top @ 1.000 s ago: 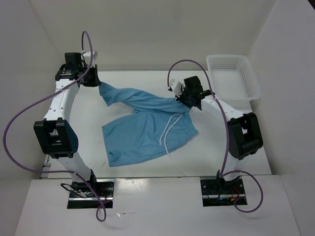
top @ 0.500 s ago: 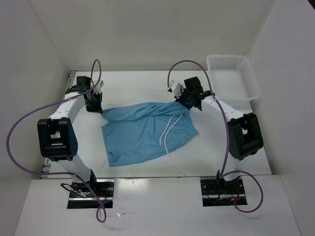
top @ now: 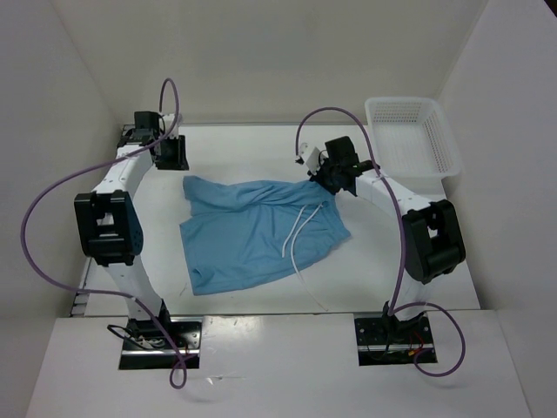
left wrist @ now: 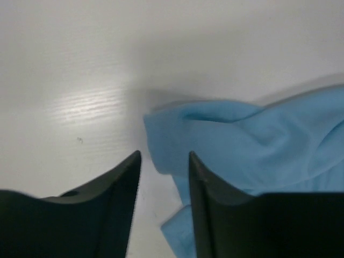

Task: Fold and stack the shorts
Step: Fold the shorts

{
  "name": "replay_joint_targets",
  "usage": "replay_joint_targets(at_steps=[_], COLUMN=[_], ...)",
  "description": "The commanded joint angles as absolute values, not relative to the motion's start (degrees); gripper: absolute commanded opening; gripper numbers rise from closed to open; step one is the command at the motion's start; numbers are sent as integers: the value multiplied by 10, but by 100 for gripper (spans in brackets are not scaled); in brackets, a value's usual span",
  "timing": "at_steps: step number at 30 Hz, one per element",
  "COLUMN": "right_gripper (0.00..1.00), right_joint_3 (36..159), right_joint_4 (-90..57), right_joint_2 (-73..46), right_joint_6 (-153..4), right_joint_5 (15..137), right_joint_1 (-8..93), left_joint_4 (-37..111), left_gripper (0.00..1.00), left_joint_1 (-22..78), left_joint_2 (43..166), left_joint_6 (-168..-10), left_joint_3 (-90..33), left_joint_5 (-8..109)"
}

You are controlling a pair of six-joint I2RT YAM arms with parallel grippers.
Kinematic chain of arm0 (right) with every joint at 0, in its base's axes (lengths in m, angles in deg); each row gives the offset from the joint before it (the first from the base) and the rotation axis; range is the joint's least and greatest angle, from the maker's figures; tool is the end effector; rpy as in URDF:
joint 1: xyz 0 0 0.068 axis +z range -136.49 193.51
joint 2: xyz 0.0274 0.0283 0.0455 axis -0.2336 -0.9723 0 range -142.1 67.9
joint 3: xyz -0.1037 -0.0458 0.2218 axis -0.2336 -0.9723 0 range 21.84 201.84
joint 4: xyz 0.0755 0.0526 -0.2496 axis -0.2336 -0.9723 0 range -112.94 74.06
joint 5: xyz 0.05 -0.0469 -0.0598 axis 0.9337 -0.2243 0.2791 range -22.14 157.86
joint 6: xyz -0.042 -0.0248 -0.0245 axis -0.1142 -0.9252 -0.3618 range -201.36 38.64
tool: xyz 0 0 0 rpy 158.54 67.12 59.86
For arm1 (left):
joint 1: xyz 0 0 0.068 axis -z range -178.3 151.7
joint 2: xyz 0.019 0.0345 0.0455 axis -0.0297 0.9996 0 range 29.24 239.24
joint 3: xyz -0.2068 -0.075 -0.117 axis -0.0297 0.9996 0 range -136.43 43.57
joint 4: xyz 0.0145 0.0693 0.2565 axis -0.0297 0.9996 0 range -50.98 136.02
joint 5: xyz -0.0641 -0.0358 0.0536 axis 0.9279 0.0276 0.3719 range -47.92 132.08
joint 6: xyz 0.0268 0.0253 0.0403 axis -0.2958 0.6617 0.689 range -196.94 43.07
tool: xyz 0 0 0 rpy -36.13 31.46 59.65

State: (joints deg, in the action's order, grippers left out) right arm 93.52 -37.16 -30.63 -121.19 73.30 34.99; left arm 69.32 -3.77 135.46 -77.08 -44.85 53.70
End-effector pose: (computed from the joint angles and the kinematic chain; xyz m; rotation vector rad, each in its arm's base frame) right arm 0.3518 0.1421 0.2088 -1.2638 2.0463 -0.0343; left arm 0.4153 0.0324 0.2424 -0.0242 2.3971 -0.2008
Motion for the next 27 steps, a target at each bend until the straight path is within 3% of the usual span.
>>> replay_joint_targets(at_steps=[1, 5, 8, 14, 27], right_gripper=[0, 0, 0, 0, 0], right_joint_3=[949, 949, 949, 963, 957], right_joint_4=[-377, -377, -377, -382, -382], right_joint_2=[-313, -313, -319, -347, -360], right_joint_6=[-1203, -1203, -1203, -1203, -1214], right_joint_5=[741, 741, 736, 741, 746], right_joint_1=[357, 357, 357, 357, 362], left_joint_4=[671, 682, 703, 715, 705], left_gripper=[52, 63, 63, 53, 53], left_joint_1=[-38, -38, -57, -62, -67], left_joint_2=[1414, 1399, 1368, 1346, 1423], left_joint_6=[-769, -769, -769, -769, -769], left_joint_3=[-489, -479, -456, -342, -390], left_joint_5=[547, 563, 579, 606, 691])
